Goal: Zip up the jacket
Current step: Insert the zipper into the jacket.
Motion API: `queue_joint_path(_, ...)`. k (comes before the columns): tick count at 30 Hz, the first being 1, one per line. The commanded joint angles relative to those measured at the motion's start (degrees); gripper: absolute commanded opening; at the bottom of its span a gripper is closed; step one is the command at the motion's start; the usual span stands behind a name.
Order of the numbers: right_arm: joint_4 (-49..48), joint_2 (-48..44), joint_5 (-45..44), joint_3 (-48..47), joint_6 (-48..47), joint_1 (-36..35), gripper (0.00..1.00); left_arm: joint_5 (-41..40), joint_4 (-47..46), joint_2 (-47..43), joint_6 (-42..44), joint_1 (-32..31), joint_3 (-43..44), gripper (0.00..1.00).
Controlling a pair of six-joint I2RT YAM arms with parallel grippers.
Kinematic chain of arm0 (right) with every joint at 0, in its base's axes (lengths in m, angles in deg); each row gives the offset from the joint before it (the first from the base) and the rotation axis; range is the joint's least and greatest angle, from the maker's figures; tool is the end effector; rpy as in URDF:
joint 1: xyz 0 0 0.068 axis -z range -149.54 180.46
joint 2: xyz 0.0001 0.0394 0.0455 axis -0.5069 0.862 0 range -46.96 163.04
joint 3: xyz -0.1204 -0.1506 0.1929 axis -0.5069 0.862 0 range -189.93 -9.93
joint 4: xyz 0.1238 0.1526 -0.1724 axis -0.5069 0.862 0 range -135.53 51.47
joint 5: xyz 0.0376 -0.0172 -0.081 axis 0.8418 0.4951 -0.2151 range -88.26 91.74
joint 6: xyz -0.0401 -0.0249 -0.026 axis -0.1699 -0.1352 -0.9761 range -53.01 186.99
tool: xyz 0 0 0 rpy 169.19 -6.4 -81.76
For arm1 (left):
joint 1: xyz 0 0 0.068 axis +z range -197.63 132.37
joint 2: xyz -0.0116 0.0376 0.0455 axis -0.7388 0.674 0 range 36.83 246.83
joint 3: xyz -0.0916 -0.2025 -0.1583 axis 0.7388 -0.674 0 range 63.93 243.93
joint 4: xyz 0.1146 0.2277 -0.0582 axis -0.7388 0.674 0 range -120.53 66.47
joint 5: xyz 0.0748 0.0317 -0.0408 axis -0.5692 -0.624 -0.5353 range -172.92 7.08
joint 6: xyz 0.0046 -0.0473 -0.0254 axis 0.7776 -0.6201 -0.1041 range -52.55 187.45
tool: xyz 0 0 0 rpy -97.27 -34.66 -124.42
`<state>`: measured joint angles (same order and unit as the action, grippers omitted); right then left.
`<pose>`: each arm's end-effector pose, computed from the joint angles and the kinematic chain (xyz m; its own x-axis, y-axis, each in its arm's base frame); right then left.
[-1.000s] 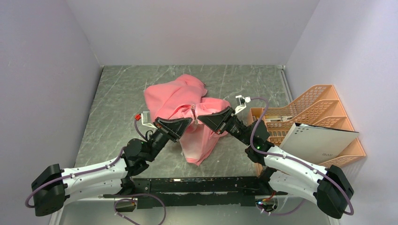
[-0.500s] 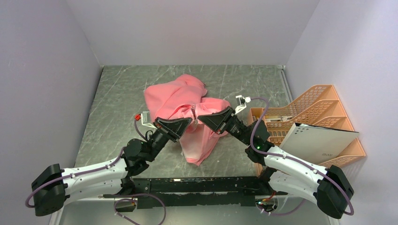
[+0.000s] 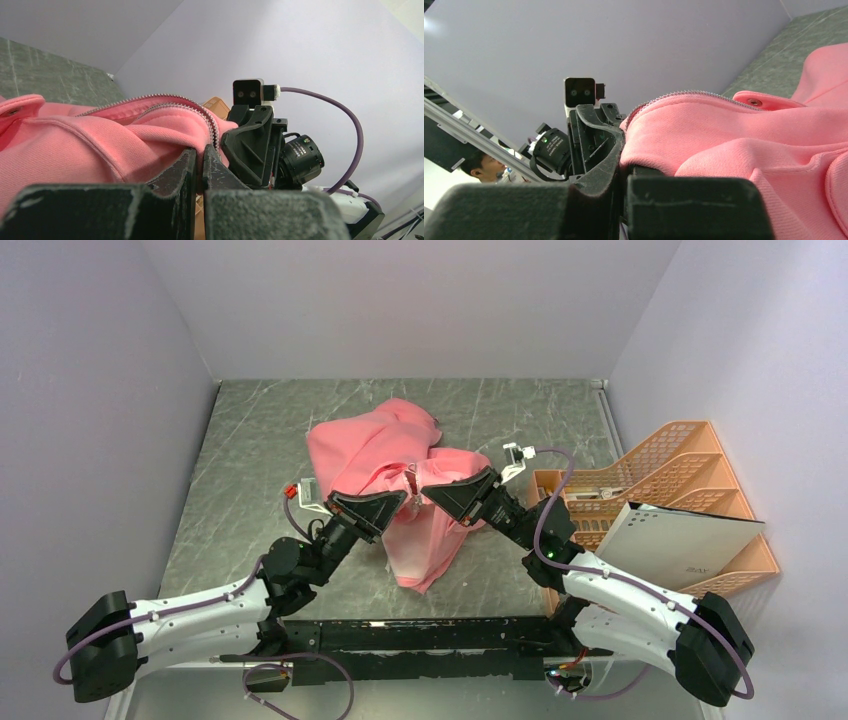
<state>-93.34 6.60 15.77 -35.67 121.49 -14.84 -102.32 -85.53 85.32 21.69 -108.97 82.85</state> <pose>0.1415 0.1552 0.3017 -0.5523 0.5649 -0.6131 -0.6892 0.1044 0.7170 0.0990 -0.1564 0.2887 -0.3462 -0.7754 -0.5280 0.6246 0.2294 -0.7465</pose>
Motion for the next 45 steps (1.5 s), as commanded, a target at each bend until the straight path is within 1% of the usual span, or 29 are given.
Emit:
queue_joint_path(1,-4.5,-0.7,0.7,-0.6,0.2,-0.1,0.0,0.9,-3.4,-0.2,-0.3,-0.4,0.6,0.05)
queue_joint_path(17,-4.0,-0.6,0.5,-0.7,0.3,-0.2,0.0,3.7,-3.9,1.7,-0.2,-0.4,1.7,0.05)
queue_joint_path(31,-3.4,-0.6,0.1,-1.0,0.0,-0.1,0.0,3.1,-4.2,1.4,0.3,-0.4,1.6,0.05)
queue_joint_path(38,-2.5,-2.2,-2.1,-0.1,0.1,-0.1,0.0,3.1,-4.0,1.3,0.4,-0.4,1.5,0.05)
queue_joint_path(45,-3.3,-1.2,0.5,-0.4,0.2,-0.1,0.0,0.7,-5.6,0.3,0.1,-0.4,0.3,0.05)
